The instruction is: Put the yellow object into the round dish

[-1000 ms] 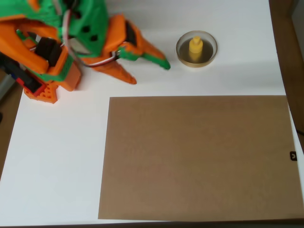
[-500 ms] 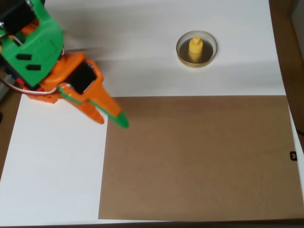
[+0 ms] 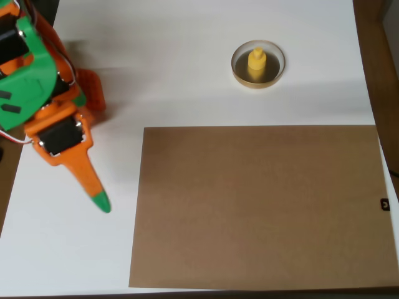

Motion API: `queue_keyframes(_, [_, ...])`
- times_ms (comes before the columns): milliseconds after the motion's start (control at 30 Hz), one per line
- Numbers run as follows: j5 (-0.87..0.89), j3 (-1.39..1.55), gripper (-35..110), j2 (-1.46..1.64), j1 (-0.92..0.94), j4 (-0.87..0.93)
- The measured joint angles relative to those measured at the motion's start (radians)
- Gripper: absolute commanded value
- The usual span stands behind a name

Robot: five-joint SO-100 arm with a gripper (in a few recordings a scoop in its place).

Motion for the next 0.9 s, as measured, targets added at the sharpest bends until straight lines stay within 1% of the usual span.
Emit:
queue_keyframes(233, [-0.021,0.161,23,0.144,0.051,-0.032])
queue_keyframes(467, [-0.015,0.296,24,0.354,0.057,-0.003])
queue_keyframes(700, [-0.003,0.344,25,0.385,0.067,0.0])
queue_keyframes(900, [0.012,0.399,21,0.387,0.063,-0.006])
